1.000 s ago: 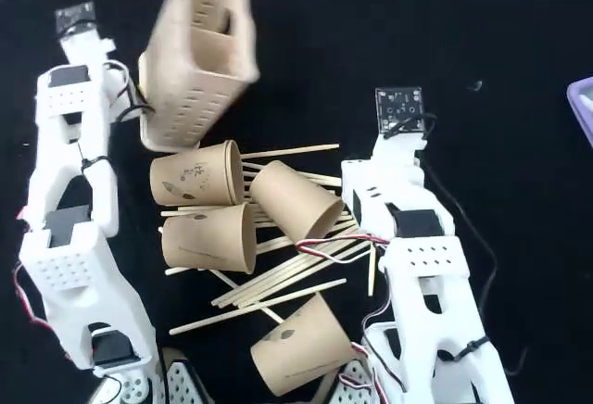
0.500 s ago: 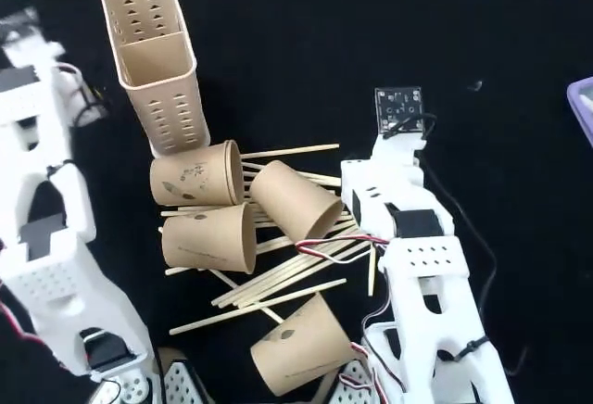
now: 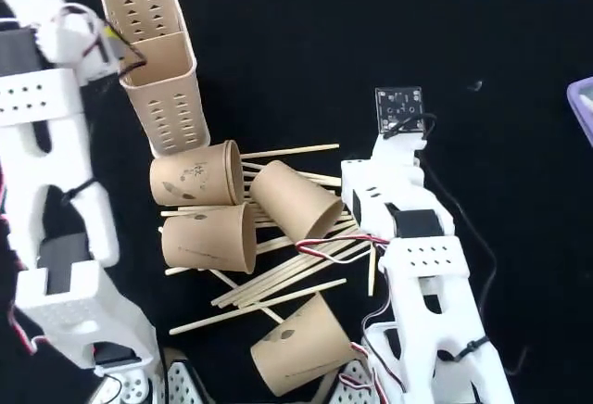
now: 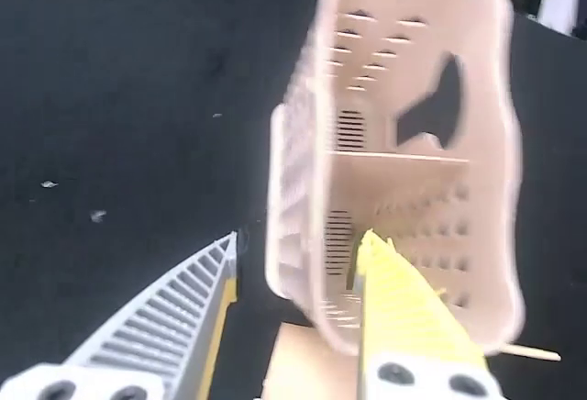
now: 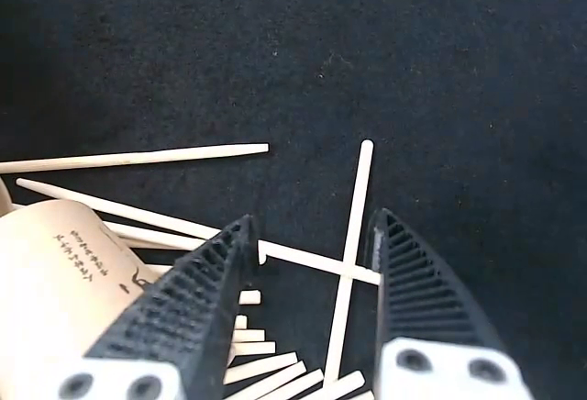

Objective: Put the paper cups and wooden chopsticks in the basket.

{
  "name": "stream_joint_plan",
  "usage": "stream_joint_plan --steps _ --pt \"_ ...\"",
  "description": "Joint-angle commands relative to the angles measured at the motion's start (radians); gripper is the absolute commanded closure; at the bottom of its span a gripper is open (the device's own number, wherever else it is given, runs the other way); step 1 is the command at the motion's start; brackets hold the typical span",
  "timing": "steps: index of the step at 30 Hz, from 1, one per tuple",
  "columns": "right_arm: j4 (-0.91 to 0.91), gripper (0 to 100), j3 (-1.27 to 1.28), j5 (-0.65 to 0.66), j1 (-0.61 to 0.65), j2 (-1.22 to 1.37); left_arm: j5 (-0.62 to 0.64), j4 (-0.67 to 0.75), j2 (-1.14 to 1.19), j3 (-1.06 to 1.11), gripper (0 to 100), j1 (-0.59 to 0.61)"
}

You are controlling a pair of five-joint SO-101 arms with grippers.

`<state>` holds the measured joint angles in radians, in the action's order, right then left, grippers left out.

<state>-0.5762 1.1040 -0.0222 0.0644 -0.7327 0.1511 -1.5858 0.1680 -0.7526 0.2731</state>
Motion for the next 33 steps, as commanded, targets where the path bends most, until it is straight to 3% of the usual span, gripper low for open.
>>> stream_joint_plan --steps 1,10,12,14,17,25,33 --pt "0.021 79.7 -0.002 -0.008 0.005 -0.001 0.011 0.048 0.028 -0.038 79 -0.038" --pt "0.021 79.7 -0.002 -0.006 0.005 0.001 0.005 0.000 0.207 -0.038 79 -0.021" --pt "0.021 79.7 -0.002 -0.006 0.005 0.001 0.003 -0.034 0.238 -0.047 85 -0.021" --pt "0.021 79.7 -0.002 -0.006 0.005 -0.001 0.003 -0.043 0.247 -0.047 97 -0.028" --pt "0.021 79.7 -0.002 -0.006 0.003 -0.004 -0.006 -0.040 0.247 -0.048 96 -0.051" --pt "0.023 79.7 -0.008 -0.017 -0.064 -0.007 -0.425 -0.175 0.245 -0.130 97 -0.248" --pt "0.021 79.4 -0.050 -0.017 -0.107 -0.019 -0.442 -0.173 0.175 -0.084 97 -0.409"
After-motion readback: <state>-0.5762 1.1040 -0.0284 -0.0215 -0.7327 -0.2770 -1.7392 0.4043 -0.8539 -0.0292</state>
